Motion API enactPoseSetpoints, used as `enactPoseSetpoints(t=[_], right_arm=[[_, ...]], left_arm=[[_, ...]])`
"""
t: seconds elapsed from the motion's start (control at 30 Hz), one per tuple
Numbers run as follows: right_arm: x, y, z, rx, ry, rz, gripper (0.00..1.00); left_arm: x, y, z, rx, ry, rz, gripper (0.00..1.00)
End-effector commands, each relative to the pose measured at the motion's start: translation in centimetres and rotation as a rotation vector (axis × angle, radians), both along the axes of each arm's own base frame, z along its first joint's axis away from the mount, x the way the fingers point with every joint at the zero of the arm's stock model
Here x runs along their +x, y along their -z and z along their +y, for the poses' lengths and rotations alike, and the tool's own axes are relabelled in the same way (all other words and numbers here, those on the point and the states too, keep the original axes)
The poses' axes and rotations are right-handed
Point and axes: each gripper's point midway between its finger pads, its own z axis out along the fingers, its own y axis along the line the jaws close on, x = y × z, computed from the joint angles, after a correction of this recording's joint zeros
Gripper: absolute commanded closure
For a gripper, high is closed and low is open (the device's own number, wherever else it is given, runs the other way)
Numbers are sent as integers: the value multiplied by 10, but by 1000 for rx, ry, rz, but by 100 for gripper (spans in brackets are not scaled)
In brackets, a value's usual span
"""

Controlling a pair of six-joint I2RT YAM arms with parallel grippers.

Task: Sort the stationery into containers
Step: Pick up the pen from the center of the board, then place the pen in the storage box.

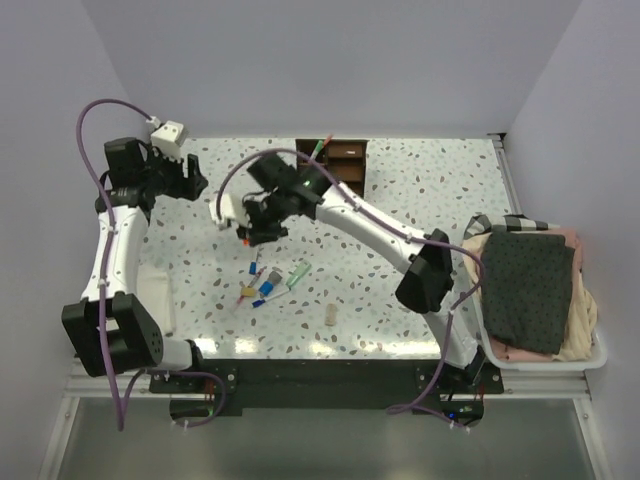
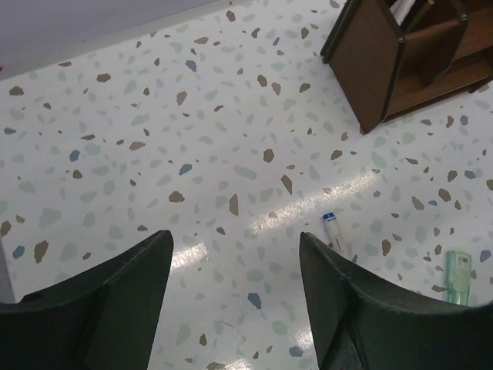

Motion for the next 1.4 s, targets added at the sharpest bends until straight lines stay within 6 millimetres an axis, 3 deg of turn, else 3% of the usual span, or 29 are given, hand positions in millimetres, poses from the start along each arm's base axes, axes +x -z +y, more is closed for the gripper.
enactPoseSetpoints(t=[0.0,0.03,0.07,0.13,0.17,0.27,0.37,0.43,0.6,0.73,0.93,1.37], right_arm=[[90,-106,-19,331,327,-23,100],[125,-119,-37,398,469,-1,100],[152,-140,-37,512,519,-46,100],[196,-155,-61,626,663,-21,100],[214,-167,-63,709,680,-46,100],[252,-168,-78,818,761,-42,100],[276,-168,-91,905,815,-3,100],[291,-152,-95,927,872,97,100],[312,-129,-103,988,923,179,100],[318,-105,-98,998,925,213,100],[325,-101,-95,1029,889,171,100],[332,-56,-95,988,884,118,100]], left_arm=[[4,-14,-15,-55,97,-32,28],[5,-16,-17,-64,108,-43,30],[7,-16,-20,-72,129,-49,32],[10,-21,-26,-95,172,-67,34],[12,-18,-29,-116,178,-54,33],[15,-14,-32,-135,202,-40,30],[15,-4,-33,-123,234,-29,29],[17,-2,-31,-111,240,-23,29],[30,5,-28,-124,218,8,29],[40,5,-29,-124,206,16,30],[42,9,-31,-96,225,20,30],[57,6,-38,-33,238,11,30]])
